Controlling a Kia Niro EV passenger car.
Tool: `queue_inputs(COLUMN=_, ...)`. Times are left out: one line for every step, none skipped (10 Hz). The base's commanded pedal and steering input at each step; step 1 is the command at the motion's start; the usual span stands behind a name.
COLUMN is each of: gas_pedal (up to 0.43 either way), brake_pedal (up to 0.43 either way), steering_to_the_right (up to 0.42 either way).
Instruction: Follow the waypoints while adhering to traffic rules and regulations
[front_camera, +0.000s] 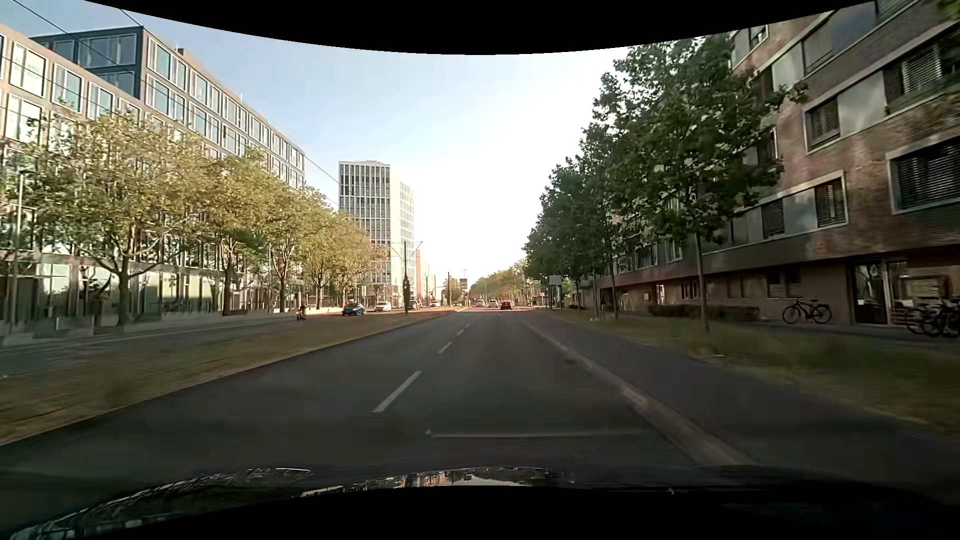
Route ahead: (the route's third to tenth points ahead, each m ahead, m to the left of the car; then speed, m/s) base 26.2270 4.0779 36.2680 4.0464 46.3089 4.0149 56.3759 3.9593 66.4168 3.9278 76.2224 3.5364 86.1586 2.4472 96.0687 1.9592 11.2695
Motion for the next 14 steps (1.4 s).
queue_inputs(gas_pedal=0.008, brake_pedal=0.0, steering_to_the_right=-0.001)
queue_inputs(gas_pedal=0.0, brake_pedal=0.0, steering_to_the_right=0.0)
queue_inputs(gas_pedal=0.0, brake_pedal=0.0, steering_to_the_right=0.0)
queue_inputs(gas_pedal=0.0, brake_pedal=0.0, steering_to_the_right=0.0)
queue_inputs(gas_pedal=0.0, brake_pedal=0.0, steering_to_the_right=0.0)
queue_inputs(gas_pedal=0.0, brake_pedal=0.0, steering_to_the_right=0.0)
queue_inputs(gas_pedal=0.0, brake_pedal=0.0, steering_to_the_right=0.0)
queue_inputs(gas_pedal=0.0, brake_pedal=0.0, steering_to_the_right=0.0)
queue_inputs(gas_pedal=0.0, brake_pedal=0.0, steering_to_the_right=0.0)
queue_inputs(gas_pedal=0.0, brake_pedal=0.0, steering_to_the_right=0.0)
queue_inputs(gas_pedal=0.0, brake_pedal=0.0, steering_to_the_right=0.0)
queue_inputs(gas_pedal=0.0, brake_pedal=0.0, steering_to_the_right=0.0)
queue_inputs(gas_pedal=0.0, brake_pedal=0.0, steering_to_the_right=0.0)
queue_inputs(gas_pedal=0.0, brake_pedal=0.0, steering_to_the_right=0.0)
